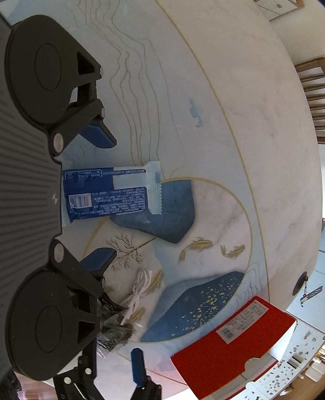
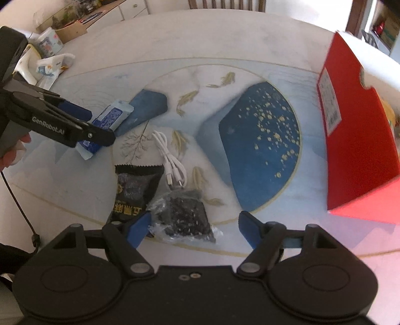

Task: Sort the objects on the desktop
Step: 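Grasp the blue-and-white wafer bar with the left tool while the right tool grasps the clear bag of black snacks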

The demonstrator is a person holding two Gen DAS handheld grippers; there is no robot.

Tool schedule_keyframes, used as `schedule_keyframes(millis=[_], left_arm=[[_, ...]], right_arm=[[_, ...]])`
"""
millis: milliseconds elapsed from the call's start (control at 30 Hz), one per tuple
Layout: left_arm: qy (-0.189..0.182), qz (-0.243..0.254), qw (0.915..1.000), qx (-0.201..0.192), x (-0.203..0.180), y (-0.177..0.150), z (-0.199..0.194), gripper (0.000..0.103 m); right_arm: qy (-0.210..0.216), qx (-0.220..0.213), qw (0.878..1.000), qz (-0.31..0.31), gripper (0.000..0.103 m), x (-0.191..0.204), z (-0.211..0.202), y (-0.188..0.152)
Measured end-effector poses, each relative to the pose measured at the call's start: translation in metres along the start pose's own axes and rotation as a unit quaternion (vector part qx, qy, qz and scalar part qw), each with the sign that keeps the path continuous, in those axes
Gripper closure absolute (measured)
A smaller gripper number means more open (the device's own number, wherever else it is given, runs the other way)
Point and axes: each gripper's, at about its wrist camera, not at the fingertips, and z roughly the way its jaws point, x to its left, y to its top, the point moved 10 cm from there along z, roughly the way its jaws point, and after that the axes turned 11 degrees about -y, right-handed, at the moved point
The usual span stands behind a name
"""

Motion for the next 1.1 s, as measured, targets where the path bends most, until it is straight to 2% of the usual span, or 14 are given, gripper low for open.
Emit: schedule_keyframes(millis=[100, 500, 700, 933, 1000, 1100], left_arm=[[0.007, 0.009, 0.9999, 0.001, -0.001, -0.002, 0.004, 0.016], [0.032, 0.044, 0.9985, -0.007, -0.002, -0.001, 0.008, 0.017], [0.051, 0.064, 0.9966, -0.007, -0.005, -0.003, 0.01, 0.018], [0.057, 0.053, 0.9968, -0.017, -0.005, -0.002, 0.006, 0.031], [0.058, 0.051, 0.9968, -0.021, -0.006, -0.001, 0.005, 0.044], [0.062, 0.044, 0.9968, -0.024, -0.005, 0.002, 0.004, 0.056]], right_arm=[[-0.001, 0.004, 1.0, -0.013, 0.046, 0.004, 0.005, 0.004], [0.003, 0.012, 1.0, -0.008, 0.051, 0.004, 0.011, 0.003], [-0.01, 0.009, 1.0, -0.013, 0.055, 0.004, 0.012, 0.002], [-0.021, 0.003, 1.0, 0.004, 0.059, -0.002, 0.01, -0.001], [-0.022, 0.0, 1.0, 0.009, 0.061, -0.004, 0.008, -0.002], [-0.024, -0.003, 0.999, 0.021, 0.063, -0.009, 0.004, -0.003]])
